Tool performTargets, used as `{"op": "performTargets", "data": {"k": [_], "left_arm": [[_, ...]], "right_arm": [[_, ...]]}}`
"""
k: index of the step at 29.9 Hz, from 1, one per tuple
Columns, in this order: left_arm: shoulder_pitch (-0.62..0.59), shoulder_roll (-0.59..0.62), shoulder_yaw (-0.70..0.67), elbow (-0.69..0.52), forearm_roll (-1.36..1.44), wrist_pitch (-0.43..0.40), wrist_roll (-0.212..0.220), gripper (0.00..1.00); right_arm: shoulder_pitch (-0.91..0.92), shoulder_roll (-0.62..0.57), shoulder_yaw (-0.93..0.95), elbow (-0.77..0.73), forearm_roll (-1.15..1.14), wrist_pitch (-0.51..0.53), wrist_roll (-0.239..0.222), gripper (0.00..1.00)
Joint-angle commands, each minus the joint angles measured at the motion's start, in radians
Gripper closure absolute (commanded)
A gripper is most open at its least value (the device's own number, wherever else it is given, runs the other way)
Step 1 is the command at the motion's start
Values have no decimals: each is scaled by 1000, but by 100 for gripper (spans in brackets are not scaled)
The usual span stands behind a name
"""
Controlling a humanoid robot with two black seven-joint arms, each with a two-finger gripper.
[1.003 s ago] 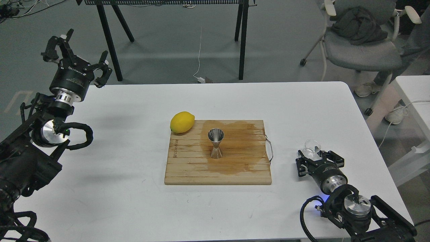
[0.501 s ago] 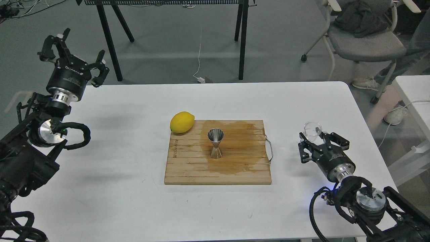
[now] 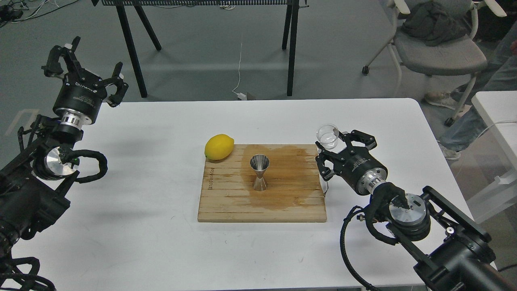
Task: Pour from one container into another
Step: 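Lift the glass cup with the right gripper over the jigger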
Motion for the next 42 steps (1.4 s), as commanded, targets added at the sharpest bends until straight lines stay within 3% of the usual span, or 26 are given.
{"op": "performTargets", "data": {"k": [1, 11, 42], "left_arm": [[3, 6, 0, 0, 0, 0, -1, 0], [14, 5, -1, 0, 0, 0, -2, 0], [22, 2, 5, -4, 0, 0, -5, 0]], "right_arm": [[50, 60, -45, -9, -82, -51, 1, 66], [107, 118, -139, 3, -282, -166, 6, 66], [228, 65, -338, 5, -546, -215, 0, 66]]}}
